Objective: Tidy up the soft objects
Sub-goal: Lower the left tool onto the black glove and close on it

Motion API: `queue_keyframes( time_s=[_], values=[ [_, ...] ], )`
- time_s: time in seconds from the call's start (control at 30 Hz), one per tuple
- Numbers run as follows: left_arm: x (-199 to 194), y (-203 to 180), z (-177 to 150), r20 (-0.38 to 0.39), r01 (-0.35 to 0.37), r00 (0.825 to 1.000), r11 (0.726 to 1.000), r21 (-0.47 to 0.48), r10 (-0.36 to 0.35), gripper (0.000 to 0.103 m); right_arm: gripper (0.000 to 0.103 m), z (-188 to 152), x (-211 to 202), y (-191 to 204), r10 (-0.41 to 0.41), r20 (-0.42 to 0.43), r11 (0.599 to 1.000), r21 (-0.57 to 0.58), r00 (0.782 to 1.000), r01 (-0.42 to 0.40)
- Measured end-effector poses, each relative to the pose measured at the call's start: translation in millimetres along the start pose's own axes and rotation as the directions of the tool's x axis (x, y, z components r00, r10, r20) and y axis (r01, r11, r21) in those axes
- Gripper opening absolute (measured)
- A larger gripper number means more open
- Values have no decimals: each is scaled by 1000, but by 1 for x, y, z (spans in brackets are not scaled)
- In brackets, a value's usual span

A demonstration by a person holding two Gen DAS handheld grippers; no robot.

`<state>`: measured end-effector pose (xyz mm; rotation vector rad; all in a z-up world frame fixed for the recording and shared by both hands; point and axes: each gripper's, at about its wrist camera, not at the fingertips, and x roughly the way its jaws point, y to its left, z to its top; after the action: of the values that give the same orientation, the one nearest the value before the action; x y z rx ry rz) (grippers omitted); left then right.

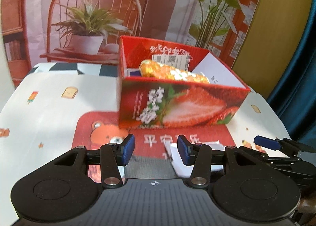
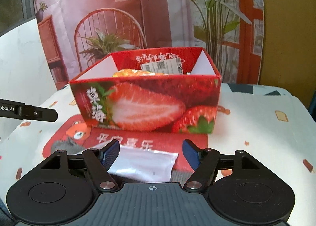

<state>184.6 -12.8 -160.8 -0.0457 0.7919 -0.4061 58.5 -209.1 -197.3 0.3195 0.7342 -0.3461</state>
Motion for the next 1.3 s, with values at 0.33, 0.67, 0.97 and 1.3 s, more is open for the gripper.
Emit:
queue_keyframes(
  time_s=[0.33,0.67,0.97,1.3],
  values=[
    [-3,11,-40,-59,15,998,998,-63,-18,49,67,-27,-12,7,12,-26,1000,-24,1000,-13],
    [12,16,-68,-134,27,990,993,-115,-42,49,66,-47,-7,4,6,-79,1000,-6,997,-7],
    [15,28,-70,-140,-9,990,986,-169,-15,49,66,-59,-2,3,23,-130,1000,12,991,-21],
    [24,34,-76,-160,20,985,972,-234,-59,59,70,-65,7,-6,47,-172,995,95,984,-31]
  ],
)
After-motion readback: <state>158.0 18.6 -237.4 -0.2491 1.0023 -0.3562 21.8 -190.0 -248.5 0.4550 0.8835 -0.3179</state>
